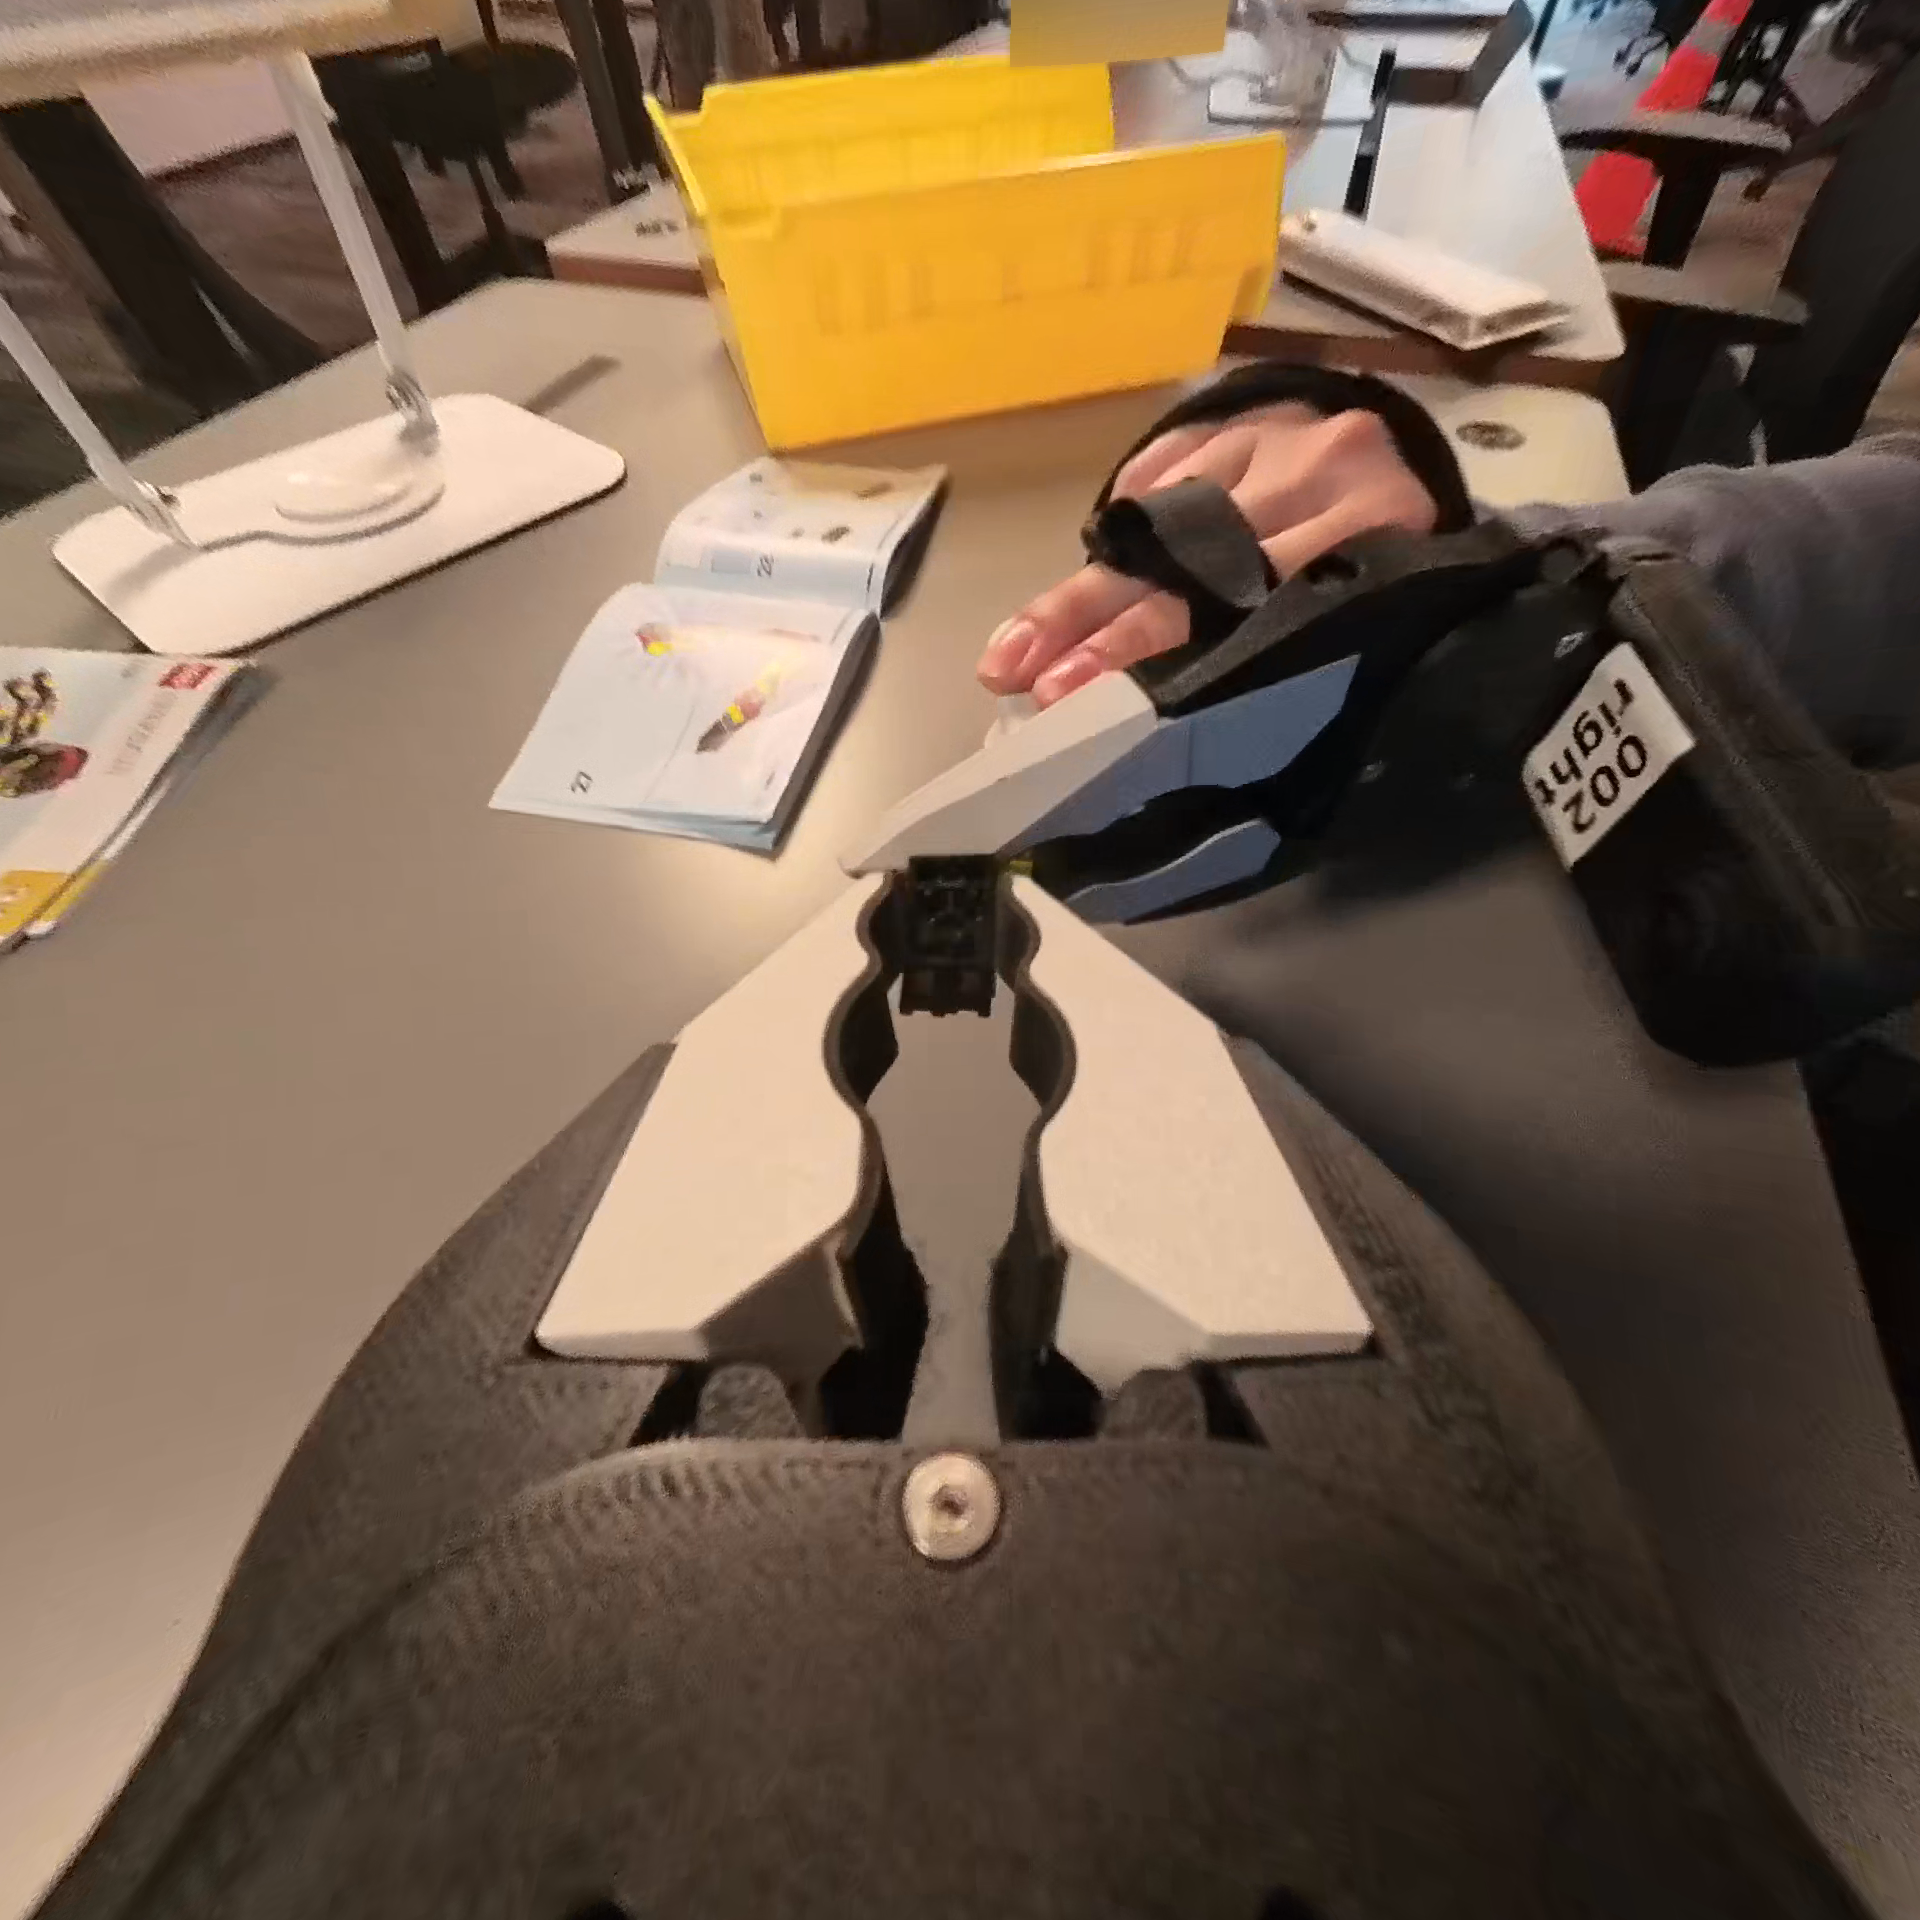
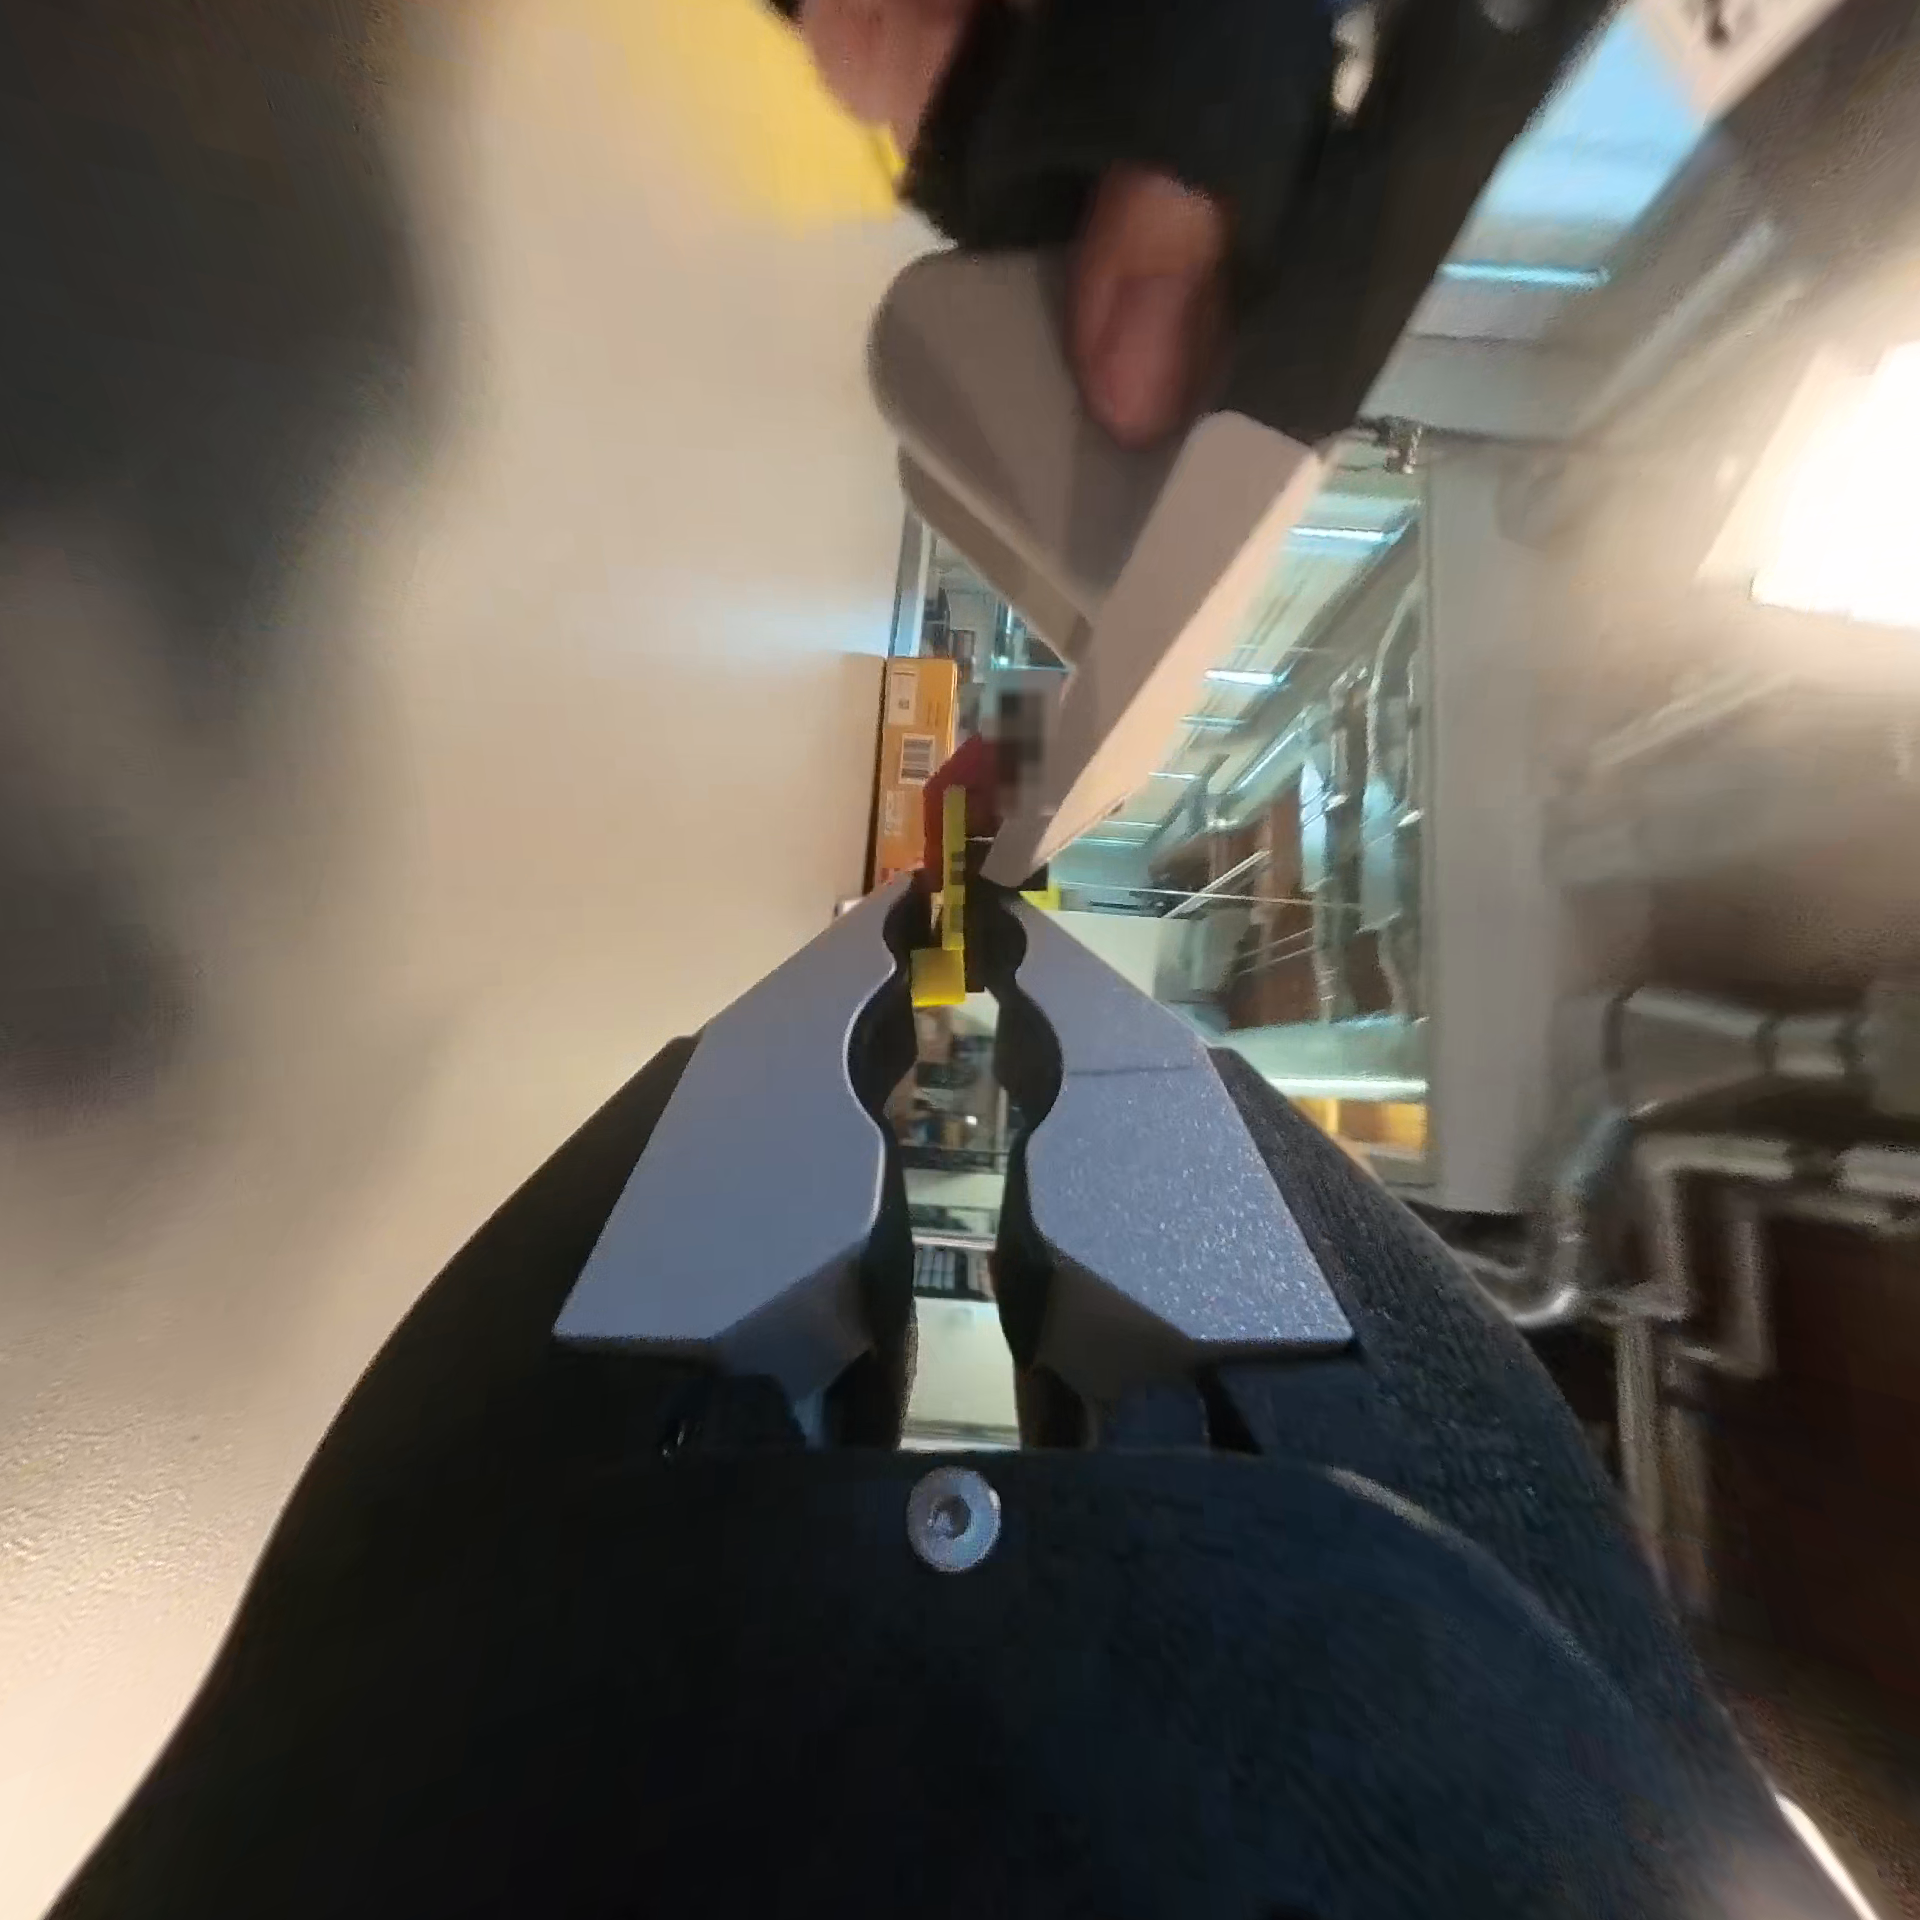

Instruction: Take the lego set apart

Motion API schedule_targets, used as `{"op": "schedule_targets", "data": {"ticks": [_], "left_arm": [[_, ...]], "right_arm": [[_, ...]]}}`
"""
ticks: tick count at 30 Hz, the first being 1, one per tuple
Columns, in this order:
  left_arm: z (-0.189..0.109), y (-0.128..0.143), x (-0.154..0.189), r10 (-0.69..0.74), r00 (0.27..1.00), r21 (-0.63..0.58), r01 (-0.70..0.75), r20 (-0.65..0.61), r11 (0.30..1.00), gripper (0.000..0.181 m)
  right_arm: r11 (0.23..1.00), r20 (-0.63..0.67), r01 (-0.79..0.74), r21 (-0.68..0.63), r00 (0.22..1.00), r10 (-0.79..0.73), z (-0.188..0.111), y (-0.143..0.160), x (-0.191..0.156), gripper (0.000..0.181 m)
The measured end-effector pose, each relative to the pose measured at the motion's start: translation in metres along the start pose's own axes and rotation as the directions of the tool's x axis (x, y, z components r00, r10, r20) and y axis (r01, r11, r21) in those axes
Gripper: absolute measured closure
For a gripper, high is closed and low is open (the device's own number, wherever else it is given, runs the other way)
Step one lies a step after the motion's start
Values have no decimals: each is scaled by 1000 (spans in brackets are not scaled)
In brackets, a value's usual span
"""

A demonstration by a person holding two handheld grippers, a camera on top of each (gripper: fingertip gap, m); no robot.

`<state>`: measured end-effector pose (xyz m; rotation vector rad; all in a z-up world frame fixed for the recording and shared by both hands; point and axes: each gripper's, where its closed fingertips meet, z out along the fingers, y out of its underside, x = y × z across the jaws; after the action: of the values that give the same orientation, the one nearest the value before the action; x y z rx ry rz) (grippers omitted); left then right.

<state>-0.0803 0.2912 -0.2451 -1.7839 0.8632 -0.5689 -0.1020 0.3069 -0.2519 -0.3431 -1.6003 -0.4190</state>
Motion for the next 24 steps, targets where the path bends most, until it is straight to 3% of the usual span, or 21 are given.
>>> {"op": "schedule_targets", "data": {"ticks": [5,11,17,21,24], "left_arm": [[-3,-12,1,-18,1000,90,18,-4,996,167],[-2,-22,3,-182,975,182,203,-126,962,168],[-4,-35,6,-406,841,233,501,-357,833,169],[-2,-35,7,-456,788,211,571,-415,793,170],[7,-15,7,-341,901,112,380,-269,918,167]], "right_arm": [[999,-16,-50,-2,999,50,-3,0,9,175],[998,10,-67,-14,998,67,-8,3,14,175],[1000,-47,-14,-15,999,13,-13,6,25,174],[999,-54,31,-22,998,-32,-14,10,24,174],[996,21,85,-14,996,-85,-11,10,5,174]]}}
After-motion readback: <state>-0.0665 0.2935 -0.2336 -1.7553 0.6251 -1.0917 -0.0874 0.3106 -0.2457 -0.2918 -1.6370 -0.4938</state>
